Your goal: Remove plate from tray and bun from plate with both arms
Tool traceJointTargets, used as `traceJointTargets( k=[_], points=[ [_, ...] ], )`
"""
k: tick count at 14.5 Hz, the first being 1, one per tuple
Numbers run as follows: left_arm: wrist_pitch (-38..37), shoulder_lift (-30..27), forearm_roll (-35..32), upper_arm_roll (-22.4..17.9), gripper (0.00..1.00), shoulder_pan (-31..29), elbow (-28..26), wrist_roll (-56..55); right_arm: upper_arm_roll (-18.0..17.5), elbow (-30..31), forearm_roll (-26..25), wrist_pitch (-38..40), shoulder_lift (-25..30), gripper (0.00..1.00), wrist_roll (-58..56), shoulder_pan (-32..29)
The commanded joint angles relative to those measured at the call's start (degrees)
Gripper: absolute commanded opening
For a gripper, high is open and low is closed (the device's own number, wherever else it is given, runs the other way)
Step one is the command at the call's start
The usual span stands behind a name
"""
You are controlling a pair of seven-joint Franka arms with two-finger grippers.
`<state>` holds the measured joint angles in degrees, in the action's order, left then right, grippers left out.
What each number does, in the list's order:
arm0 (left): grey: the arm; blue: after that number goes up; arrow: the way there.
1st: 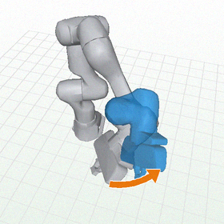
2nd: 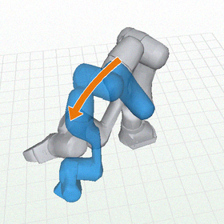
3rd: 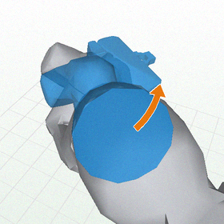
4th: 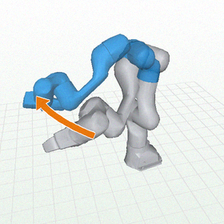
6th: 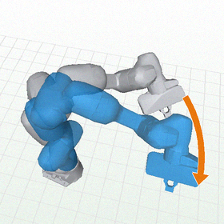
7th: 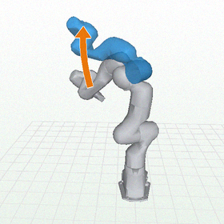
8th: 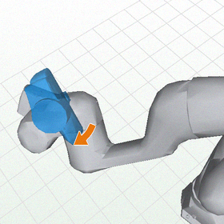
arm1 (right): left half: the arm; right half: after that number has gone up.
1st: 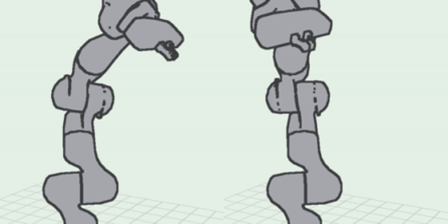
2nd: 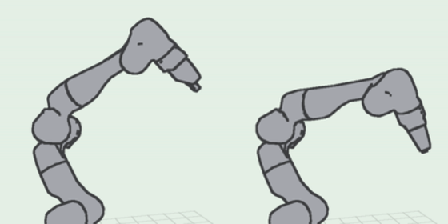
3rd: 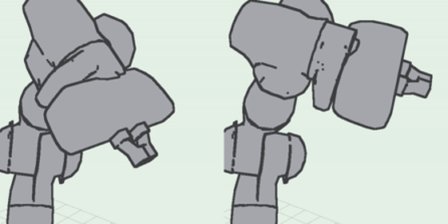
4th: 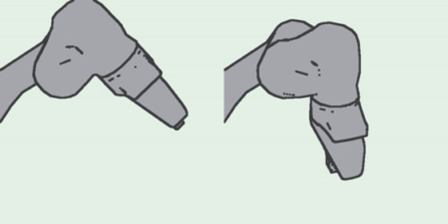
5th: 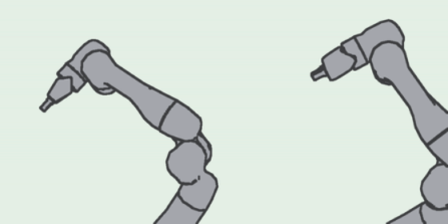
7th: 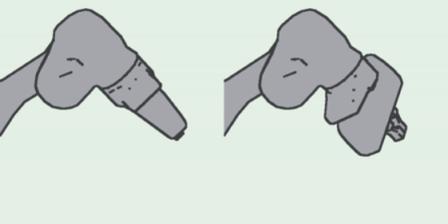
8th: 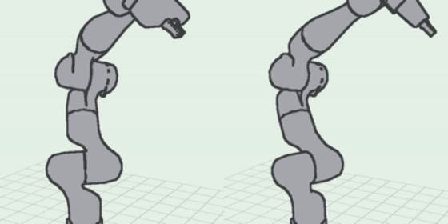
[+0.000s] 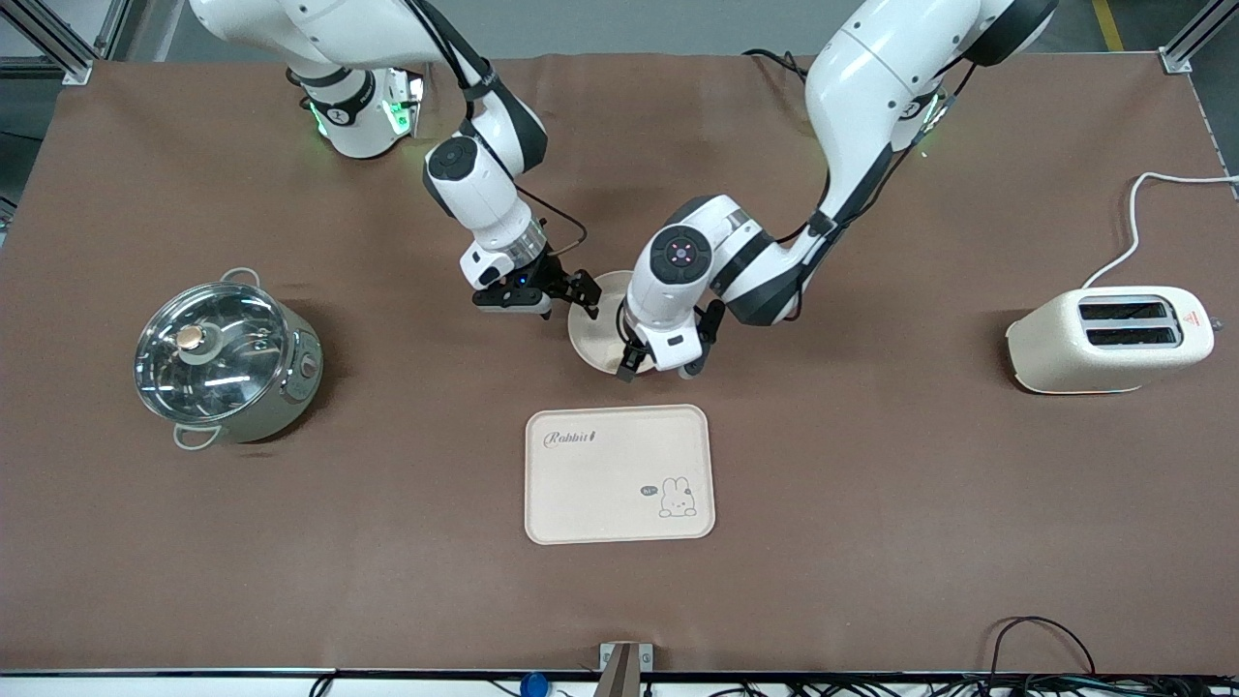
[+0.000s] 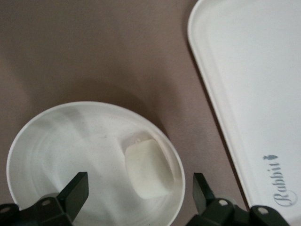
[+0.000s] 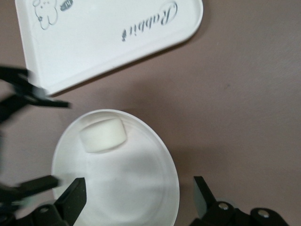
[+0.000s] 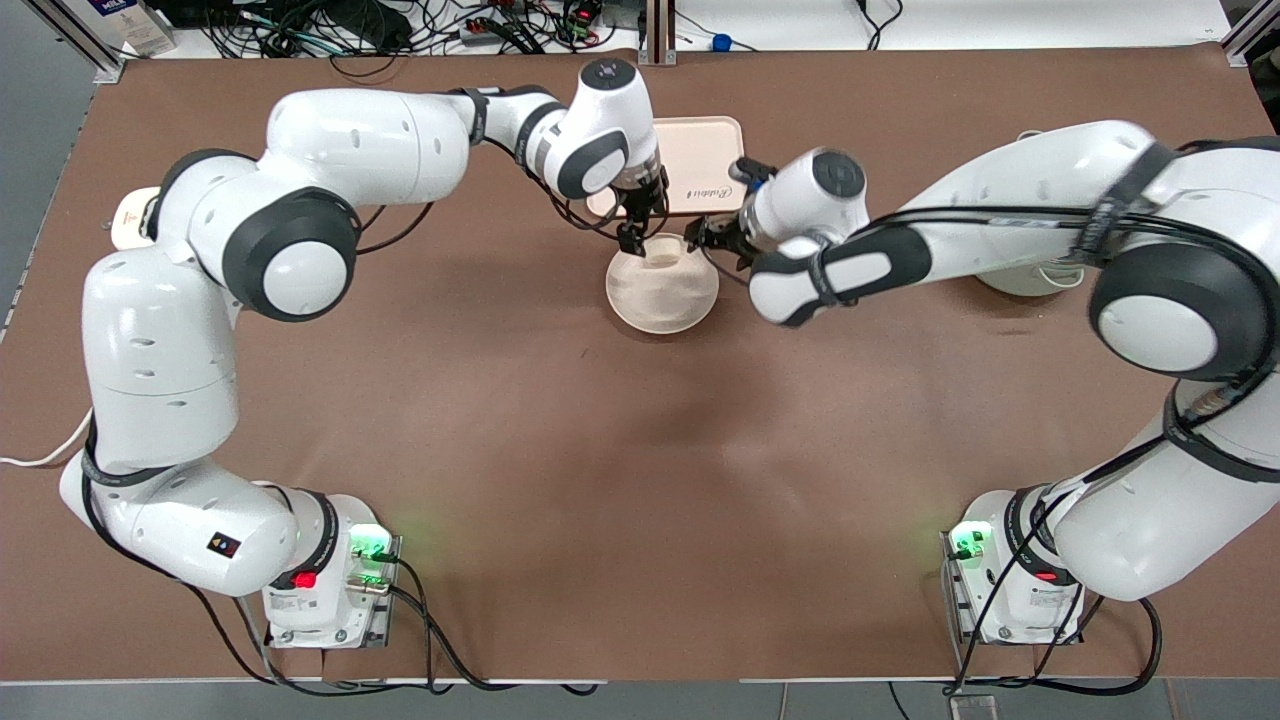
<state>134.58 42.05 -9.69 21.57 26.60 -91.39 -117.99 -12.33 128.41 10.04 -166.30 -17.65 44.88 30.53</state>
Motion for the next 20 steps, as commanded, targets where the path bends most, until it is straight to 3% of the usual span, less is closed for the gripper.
traceJointTargets(
  k=[1,3,6,7,9,11,14,17,20],
  points=[
    [0.6,1.6,-2.4,-0.3,0.96,1.4,1.2,-6.0,-0.2,-1.0,-0.6,14.3,9.4,1.00,-0.7,-3.7],
    [3.3,3.0,-2.4,-0.3,0.94,1.6,1.1,-8.7,-0.2,-2.9,-0.6,24.7,13.1,1.00,-5.9,-7.7],
    [5.1,4.4,-2.4,-0.5,0.91,2.0,1.1,-10.1,-0.1,-4.7,-0.6,31.1,18.2,1.00,-11.1,-15.8],
    [5.1,4.3,-2.4,-0.5,0.91,2.4,0.8,-10.1,0.2,-7.3,-0.6,34.4,18.6,1.00,-12.9,-18.1],
    [4.7,4.3,-2.4,-0.5,0.86,2.5,0.6,-10.9,1.9,-16.8,-0.6,50.2,18.5,1.00,-18.3,-22.3],
    [4.7,4.4,-2.4,-0.5,0.78,2.6,0.6,-11.1,3.8,-24.2,-0.7,61.2,18.4,1.00,-23.9,-25.9],
    [4.7,4.4,-2.4,-0.5,0.52,2.7,0.6,-10.8,9.7,-29.4,-1.8,70.0,20.5,1.00,-30.9,-27.5],
    [1.3,3.0,-2.6,-0.5,0.34,2.0,1.2,-10.4,13.6,-34.2,-7.5,76.7,20.7,1.00,-35.8,-27.4],
    [-8.3,-2.0,-5.5,-0.5,0.33,0.1,1.6,-9.5,13.6,-36.2,-14.1,78.2,20.7,1.00,-39.7,-27.2]
  ],
)
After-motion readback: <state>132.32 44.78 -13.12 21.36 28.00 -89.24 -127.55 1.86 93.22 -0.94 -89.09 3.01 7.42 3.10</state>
